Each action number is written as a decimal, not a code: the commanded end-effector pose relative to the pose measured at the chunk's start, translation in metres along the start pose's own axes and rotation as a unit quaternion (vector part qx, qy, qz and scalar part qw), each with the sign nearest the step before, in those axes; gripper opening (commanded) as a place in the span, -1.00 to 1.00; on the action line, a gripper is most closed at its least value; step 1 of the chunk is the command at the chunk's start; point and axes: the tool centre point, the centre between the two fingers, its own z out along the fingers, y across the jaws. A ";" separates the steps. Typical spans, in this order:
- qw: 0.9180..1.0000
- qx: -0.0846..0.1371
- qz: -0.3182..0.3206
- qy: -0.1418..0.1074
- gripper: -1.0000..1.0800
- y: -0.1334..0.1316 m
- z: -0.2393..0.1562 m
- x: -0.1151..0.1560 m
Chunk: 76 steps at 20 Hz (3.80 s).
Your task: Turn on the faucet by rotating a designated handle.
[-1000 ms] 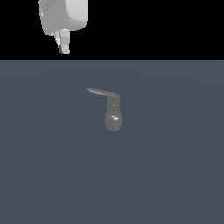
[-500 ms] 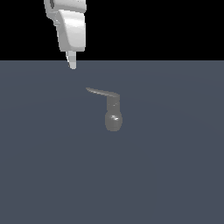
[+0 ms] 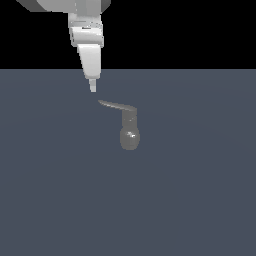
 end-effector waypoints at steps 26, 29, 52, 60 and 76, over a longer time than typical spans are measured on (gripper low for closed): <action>0.989 -0.007 0.150 0.002 -1.00 -0.051 0.059 0.052; 0.989 -0.007 0.150 0.002 -1.00 -0.044 0.059 0.048; 0.989 -0.007 0.150 0.002 -1.00 0.015 0.058 0.017; 0.988 -0.005 0.152 0.002 -1.00 0.033 0.058 0.027; 0.989 -0.006 0.150 0.002 -1.00 0.083 0.057 0.038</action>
